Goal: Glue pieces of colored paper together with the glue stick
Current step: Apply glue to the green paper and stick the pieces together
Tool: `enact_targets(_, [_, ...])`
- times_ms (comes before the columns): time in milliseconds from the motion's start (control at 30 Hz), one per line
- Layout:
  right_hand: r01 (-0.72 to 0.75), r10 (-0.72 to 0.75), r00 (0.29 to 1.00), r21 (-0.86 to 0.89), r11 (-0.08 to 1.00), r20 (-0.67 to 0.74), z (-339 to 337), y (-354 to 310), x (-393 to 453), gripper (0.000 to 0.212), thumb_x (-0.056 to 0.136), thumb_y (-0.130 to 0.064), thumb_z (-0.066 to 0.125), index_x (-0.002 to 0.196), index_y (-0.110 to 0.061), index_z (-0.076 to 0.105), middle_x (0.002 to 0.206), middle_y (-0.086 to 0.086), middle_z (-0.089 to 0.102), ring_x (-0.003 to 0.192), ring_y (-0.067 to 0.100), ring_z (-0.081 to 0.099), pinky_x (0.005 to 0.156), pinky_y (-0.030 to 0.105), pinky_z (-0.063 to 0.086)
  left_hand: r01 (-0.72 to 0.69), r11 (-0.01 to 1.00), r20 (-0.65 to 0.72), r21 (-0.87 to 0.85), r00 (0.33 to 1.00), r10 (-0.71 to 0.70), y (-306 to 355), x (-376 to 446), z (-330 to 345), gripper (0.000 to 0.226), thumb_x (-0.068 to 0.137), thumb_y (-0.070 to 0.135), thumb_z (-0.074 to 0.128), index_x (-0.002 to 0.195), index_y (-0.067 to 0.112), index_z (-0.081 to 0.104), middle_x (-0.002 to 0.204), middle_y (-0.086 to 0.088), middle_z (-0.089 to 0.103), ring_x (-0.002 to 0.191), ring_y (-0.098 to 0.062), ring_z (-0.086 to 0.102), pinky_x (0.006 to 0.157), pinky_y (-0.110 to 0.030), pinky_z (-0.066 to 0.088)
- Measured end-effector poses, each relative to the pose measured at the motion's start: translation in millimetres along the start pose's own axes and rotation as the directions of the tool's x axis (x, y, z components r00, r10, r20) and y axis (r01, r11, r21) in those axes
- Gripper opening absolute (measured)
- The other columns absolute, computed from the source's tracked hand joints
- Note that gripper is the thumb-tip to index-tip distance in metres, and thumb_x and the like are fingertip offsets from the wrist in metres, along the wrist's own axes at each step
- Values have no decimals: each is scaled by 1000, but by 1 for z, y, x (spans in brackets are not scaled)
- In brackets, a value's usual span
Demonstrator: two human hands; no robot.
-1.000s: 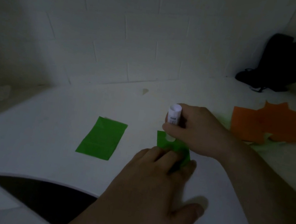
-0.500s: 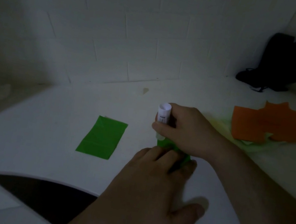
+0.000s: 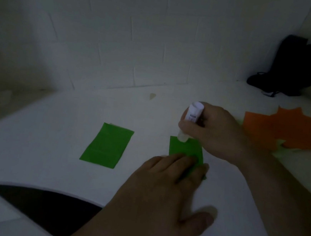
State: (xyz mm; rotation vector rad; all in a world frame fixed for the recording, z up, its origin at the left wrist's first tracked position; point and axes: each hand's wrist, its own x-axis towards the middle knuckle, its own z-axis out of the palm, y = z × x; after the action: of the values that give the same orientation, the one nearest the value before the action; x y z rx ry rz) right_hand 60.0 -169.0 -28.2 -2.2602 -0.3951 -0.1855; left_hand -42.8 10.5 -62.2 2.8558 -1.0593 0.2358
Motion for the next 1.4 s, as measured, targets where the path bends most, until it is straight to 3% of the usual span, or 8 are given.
enact_targets(133, [34, -34, 997, 9, 999, 64, 2, -1, -2, 6, 92, -34, 71, 89, -31, 66, 86, -15, 71, 79, 3, 66, 72, 25, 51, 7, 1000, 7, 7, 1000, -7, 0, 0, 0, 78, 98, 76, 21, 160, 29, 30, 166, 5, 29, 152, -16, 22, 124, -35, 18])
enact_targets(300, [48, -45, 990, -14, 999, 135, 6, -1, -2, 11, 93, -39, 69, 85, -37, 62, 86, -15, 71, 80, 0, 66, 75, 27, 52, 10, 1000, 11, 1, 1000, -10, 0, 0, 0, 78, 98, 76, 23, 159, 29, 31, 165, 6, 31, 151, -15, 25, 123, -36, 20])
enact_targets(467, [51, -41, 991, -72, 996, 128, 3, -3, -4, 10, 93, -39, 68, 91, -29, 64, 89, -8, 71, 80, 5, 66, 78, 32, 55, 11, 1000, 19, 5, 1000, -11, -1, 1, 0, 78, 98, 76, 21, 159, 30, 31, 164, 7, 31, 150, -16, 26, 122, -36, 20])
enact_targets(667, [45, -32, 994, -117, 992, 105, -4, 6, -3, 12, 92, -40, 70, 86, -33, 63, 83, -13, 69, 77, -2, 63, 66, 16, 45, 15, 1000, 21, 0, 1000, -15, -1, 1, -1, 77, 98, 76, 23, 159, 30, 33, 162, 7, 34, 148, -16, 29, 121, -37, 23])
enact_targets(800, [63, -47, 992, -134, 989, 118, -11, 9, -4, 16, 91, -37, 73, 80, -37, 61, 80, -30, 66, 76, -10, 61, 61, 5, 38, 22, 1000, 8, -5, 1000, -22, 0, -1, -1, 77, 97, 77, 23, 159, 31, 32, 161, 9, 34, 148, -16, 28, 121, -35, 22])
enact_targets(1000, [60, -37, 992, -192, 979, 118, -20, 14, -4, 13, 90, -38, 73, 82, -36, 63, 78, -18, 67, 78, -8, 61, 62, 12, 37, 28, 999, 8, -19, 1000, -28, 0, -1, -2, 78, 97, 78, 21, 160, 32, 30, 163, 9, 32, 150, -16, 25, 122, -33, 18])
enact_targets(1233, [58, -25, 989, -223, 973, 149, -27, 12, -5, 11, 88, -37, 72, 93, -28, 67, 88, -10, 70, 82, 5, 64, 76, 32, 50, 39, 999, 1, -26, 999, -39, 1, 0, -2, 77, 97, 78, 22, 159, 34, 31, 165, 8, 28, 150, -16, 25, 122, -32, 17])
enact_targets(1400, [120, -83, 988, -313, 942, 129, -29, 9, -8, 15, 90, -30, 73, 87, -17, 65, 82, 0, 69, 76, 11, 62, 64, 17, 39, 95, 993, 34, -64, 995, -93, 2, -2, -5, 76, 95, 80, 21, 159, 39, 24, 162, -1, 17, 144, -18, 24, 118, -31, 19])
